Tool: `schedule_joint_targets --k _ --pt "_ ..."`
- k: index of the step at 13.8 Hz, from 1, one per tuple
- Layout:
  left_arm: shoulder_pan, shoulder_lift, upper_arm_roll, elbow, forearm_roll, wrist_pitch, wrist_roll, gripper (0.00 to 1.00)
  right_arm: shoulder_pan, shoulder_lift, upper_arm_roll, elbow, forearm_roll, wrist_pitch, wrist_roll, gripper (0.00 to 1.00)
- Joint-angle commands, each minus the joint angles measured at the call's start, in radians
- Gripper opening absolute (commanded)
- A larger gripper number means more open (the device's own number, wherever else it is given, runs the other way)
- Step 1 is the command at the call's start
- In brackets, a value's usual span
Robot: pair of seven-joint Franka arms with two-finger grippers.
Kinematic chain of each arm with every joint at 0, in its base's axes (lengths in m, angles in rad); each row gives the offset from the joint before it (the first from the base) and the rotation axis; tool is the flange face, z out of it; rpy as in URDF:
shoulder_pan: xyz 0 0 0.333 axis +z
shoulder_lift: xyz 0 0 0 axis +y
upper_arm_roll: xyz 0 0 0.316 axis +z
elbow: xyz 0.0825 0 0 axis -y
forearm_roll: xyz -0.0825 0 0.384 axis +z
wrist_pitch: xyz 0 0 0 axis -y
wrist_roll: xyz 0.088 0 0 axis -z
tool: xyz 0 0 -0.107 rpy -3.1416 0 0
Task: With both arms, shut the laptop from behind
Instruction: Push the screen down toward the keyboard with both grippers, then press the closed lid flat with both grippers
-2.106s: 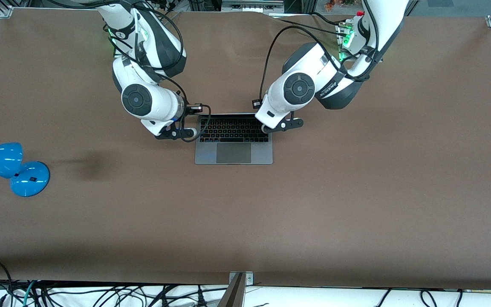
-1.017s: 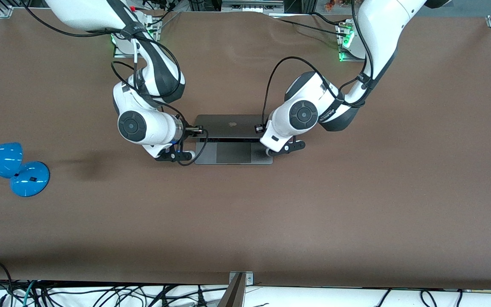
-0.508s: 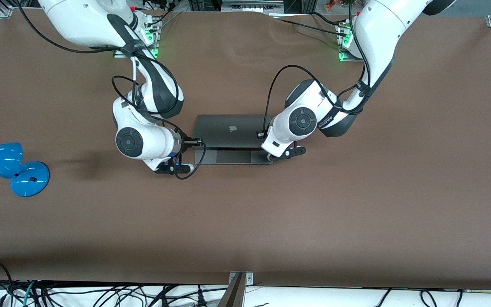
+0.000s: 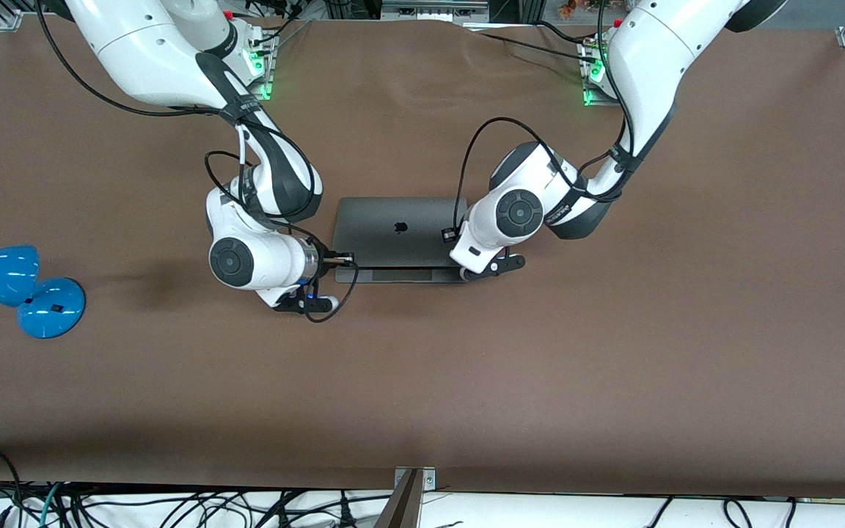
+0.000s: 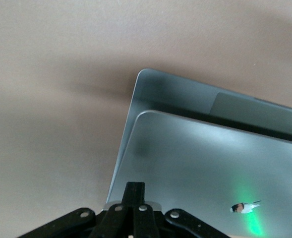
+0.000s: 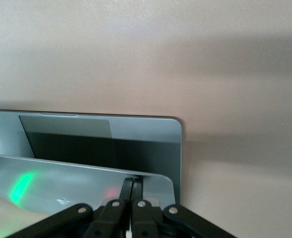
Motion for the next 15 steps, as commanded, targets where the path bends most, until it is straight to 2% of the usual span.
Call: schedule_joint_targets --k 1,9,15 --pt "-0.01 0.031 0.008 0.029 0.039 0.022 -0.007 0.0 0.004 0.023 -0.002 0.032 -0.009 0.005 -0.009 0.05" --pt "-0.013 0.085 0.019 0.061 0.054 0.046 -0.007 0.0 0.004 0.063 -0.013 0.032 -0.009 0.072 -0.037 0.05" --pt "-0.062 0.101 0.07 0.061 0.052 0.077 -0.007 0.0 0.013 0.098 -0.022 0.032 -0.009 0.12 -0.052 0.05"
